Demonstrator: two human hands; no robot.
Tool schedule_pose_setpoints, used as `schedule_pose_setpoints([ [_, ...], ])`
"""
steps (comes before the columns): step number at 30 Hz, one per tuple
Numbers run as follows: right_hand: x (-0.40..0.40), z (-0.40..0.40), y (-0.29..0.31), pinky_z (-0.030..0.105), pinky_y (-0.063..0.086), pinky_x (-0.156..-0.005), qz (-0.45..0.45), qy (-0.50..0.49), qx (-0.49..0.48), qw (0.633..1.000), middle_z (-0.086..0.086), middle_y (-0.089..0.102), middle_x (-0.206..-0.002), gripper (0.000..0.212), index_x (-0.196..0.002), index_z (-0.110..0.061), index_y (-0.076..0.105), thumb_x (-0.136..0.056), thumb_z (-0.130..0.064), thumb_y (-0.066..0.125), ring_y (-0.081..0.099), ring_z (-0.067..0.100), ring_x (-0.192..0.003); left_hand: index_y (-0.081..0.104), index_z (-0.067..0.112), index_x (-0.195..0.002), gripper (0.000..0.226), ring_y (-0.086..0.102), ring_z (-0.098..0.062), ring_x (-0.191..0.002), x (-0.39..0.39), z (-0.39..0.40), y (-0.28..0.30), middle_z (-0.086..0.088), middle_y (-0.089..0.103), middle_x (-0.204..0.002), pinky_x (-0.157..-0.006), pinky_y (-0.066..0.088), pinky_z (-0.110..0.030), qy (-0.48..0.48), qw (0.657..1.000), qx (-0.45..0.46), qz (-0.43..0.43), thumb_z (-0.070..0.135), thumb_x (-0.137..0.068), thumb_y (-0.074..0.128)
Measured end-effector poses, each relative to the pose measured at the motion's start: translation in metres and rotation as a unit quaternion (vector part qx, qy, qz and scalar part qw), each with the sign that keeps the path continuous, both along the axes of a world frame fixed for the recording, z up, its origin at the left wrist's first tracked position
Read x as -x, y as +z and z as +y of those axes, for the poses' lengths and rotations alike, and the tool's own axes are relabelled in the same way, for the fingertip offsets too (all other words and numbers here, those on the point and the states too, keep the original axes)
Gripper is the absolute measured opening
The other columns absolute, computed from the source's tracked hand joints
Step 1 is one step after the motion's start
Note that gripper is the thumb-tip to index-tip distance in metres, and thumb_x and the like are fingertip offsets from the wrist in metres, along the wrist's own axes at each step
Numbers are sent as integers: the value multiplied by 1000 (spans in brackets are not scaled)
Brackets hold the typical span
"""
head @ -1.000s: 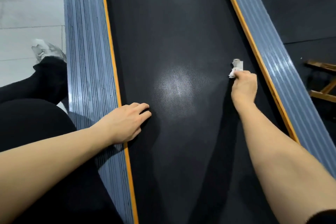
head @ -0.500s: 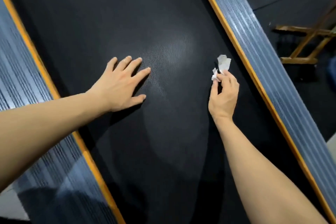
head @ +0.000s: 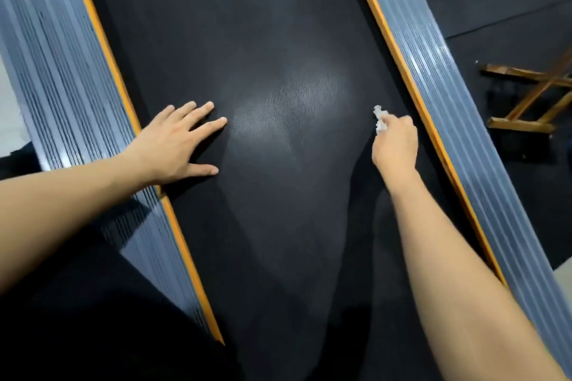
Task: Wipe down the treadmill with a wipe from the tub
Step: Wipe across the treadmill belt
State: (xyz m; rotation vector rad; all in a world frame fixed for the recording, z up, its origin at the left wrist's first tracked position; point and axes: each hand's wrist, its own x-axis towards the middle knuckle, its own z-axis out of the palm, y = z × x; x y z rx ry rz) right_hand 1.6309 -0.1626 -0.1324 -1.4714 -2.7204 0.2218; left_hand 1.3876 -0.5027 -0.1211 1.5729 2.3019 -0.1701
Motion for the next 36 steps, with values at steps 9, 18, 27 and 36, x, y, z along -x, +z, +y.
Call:
schedule_pose_setpoints([
  [9,22,43,10,31,45,-89,87,55,-77,992,8,69,-105,20,-113,-14,70,-101,-17,54,61,26,-100,31,25,-160,89,40,-41,-144,-11,-19,6,-13,32,-163,-110,42,-51,26,999,5,36,69,-87,56],
  [18,14,54,-1,41,45,-70,-9,63,-59,996,16,68,-94,26,-113,-11,73,-101,-8,50,59,36,-89,9,31,-163,89,23,-33,-153,-16,-19,14,-6,12,-170,-116,34,-45,37,998,29,28,71,-92,44],
  [27,54,-67,-29,40,49,-73,194,124,-27,973,6,75,-89,32,-104,-23,78,-87,-8,56,65,31,-77,4,33,-163,90,17,-30,-155,-19,-16,17,-3,6,-171,-119,31,-44,51,997,48,25,73,-92,41],
  [36,46,-57,-25,37,49,-93,92,502,-82,856,-3,71,-117,30,-121,-27,71,-97,-24,54,62,23,-104,1,33,-162,86,16,-30,-156,-23,-16,19,-3,5,-171,-121,29,-43,62,996,59,17,68,-94,41],
])
